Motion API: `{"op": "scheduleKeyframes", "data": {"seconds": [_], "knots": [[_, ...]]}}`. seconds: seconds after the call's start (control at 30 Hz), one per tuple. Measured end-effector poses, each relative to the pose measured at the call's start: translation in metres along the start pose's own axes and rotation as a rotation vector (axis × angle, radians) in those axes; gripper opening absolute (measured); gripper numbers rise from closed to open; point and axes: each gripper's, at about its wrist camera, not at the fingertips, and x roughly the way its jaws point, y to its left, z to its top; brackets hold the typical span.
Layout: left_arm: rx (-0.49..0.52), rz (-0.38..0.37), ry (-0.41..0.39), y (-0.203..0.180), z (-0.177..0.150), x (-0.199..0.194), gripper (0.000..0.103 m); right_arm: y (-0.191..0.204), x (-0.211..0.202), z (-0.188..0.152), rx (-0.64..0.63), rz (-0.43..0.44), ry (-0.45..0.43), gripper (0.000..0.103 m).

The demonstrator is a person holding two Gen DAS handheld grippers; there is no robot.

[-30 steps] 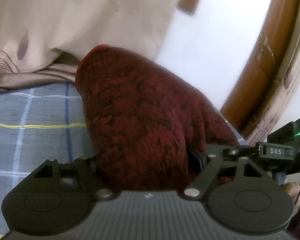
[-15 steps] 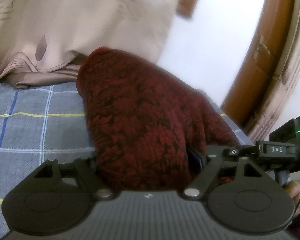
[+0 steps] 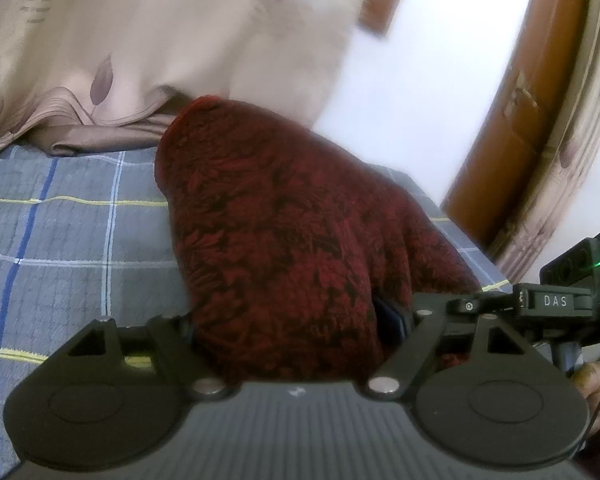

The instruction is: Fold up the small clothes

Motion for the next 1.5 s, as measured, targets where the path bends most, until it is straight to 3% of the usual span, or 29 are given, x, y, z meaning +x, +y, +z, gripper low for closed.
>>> {"op": "scheduleKeyframes", "data": {"seconds": [1.1, 1.33, 1.5], "knots": [[-0.027, 0.023, -0.003, 0.003, -0.007, 0.009, 0.081, 0.009, 0.017, -0.003, -0.1, -0.032, 0.043, 0.06], [-0.03, 0.039, 0.021, 0.008, -0.017, 0.022, 0.081, 0.004, 0.022, -0.008, -0.125, -0.072, 0.064, 0.06], [-0.006, 0.068, 0.012, 0.005, -0.027, 0.027, 0.083, 0.01, 0.03, -0.017, -0.256, -0.147, 0.087, 0.06]]}}
